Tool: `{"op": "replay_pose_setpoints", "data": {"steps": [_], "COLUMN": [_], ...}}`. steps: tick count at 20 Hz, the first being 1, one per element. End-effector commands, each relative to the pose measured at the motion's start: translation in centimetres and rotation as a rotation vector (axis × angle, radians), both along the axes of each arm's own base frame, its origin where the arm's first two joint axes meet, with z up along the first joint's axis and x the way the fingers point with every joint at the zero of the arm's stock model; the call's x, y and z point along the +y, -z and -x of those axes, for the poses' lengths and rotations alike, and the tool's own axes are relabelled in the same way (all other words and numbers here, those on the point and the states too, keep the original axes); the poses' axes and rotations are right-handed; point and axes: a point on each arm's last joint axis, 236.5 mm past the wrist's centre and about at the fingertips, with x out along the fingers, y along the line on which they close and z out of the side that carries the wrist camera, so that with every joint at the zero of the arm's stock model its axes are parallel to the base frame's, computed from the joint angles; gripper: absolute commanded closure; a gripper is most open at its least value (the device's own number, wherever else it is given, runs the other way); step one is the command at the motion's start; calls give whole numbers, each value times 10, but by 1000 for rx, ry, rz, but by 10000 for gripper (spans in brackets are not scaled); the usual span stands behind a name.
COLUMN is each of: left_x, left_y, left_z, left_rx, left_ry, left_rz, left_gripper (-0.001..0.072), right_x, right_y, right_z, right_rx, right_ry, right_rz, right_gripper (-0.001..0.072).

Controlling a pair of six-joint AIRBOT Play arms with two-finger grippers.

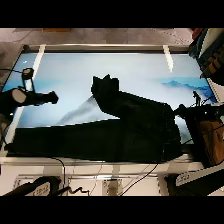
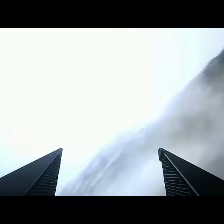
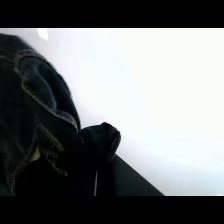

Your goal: Fold the clothes and pants, and hang the long-sleeved shirts on hangers.

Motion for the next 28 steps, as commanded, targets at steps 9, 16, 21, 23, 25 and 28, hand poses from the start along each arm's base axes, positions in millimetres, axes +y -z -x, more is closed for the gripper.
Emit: {"op": "replay_pose_setpoints", "data": {"steps": [9, 16, 21, 23, 25, 28], "left_x": [-214, -216, -222, -226, -221, -209], "left_y": [68, 91, 102, 103, 99, 90], "left_z": [-66, -86, -83, -77, -77, -76], "left_rx": [65, 80, 113, 143, 147, 159], "left_ry": [46, -136, -165, -154, -152, -149], "left_rz": [478, 639, 656, 666, 668, 679], "left_gripper": [192, 188, 189, 189, 189, 189], "right_x": [22, 22, 22, 22, 22, 22], "right_y": [-6, -6, -6, -6, -6, -6], "right_z": [-4, -4, -4, -4, -4, -4], "right_rx": [-13, -13, -9, -9, -9, -9], "right_ry": [-44, -43, -38, -38, -38, -38], "right_rz": [-39, -39, -41, -42, -41, -41], "right_gripper": [675, 675, 675, 675, 674, 675]}}
